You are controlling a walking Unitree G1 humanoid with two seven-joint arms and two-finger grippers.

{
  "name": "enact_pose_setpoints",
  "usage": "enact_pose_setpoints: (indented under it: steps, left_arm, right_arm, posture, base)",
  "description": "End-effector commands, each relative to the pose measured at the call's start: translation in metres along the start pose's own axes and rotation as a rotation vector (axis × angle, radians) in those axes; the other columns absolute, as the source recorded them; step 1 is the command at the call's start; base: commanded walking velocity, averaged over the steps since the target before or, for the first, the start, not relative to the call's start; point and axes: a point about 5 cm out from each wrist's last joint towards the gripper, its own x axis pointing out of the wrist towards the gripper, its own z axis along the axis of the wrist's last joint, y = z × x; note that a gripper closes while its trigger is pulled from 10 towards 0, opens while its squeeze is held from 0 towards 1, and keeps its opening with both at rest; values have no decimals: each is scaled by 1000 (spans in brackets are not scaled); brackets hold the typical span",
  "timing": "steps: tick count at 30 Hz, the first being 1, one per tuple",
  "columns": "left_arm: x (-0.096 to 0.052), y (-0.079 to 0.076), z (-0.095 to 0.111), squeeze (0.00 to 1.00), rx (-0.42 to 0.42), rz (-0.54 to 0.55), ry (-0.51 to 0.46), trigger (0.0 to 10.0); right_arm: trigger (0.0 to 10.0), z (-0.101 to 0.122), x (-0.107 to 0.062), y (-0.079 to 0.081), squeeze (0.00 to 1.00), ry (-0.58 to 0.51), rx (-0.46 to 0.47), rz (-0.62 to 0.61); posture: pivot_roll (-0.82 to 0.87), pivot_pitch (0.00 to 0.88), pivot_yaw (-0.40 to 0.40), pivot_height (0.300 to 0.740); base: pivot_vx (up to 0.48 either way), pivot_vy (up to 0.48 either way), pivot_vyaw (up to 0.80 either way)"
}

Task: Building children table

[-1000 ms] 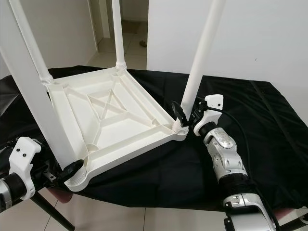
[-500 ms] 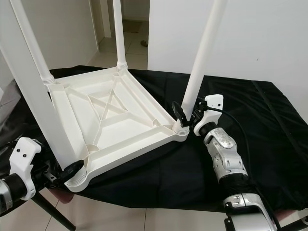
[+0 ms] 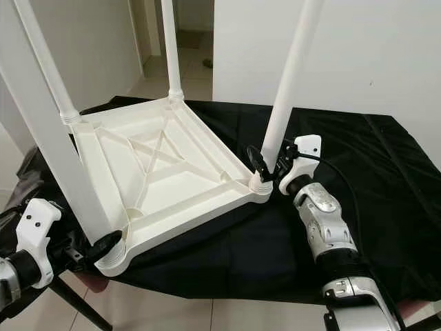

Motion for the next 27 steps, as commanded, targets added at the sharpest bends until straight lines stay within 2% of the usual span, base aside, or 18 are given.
enact_pose_setpoints:
  steps: [1,3,27]
  left_arm:
    - [0,13,2,0,15,173,-15,10000]
    - [6,17,4,0,21,181,-43,10000]
    - [7,17,2,0,21,184,-51,10000]
  right_arm:
    - [10000,0,-5,10,0,-6,-3,239]
    - [10000,-1,-9,7,0,2,-8,222]
    - [10000,-2,-10,8,0,6,-8,227]
  posture:
    - [175,0,0,740]
    - [175,0,0,740]
    - [176,0,0,740]
  base:
    - [0,0,0]
    - [0,0,0]
    - [0,0,0]
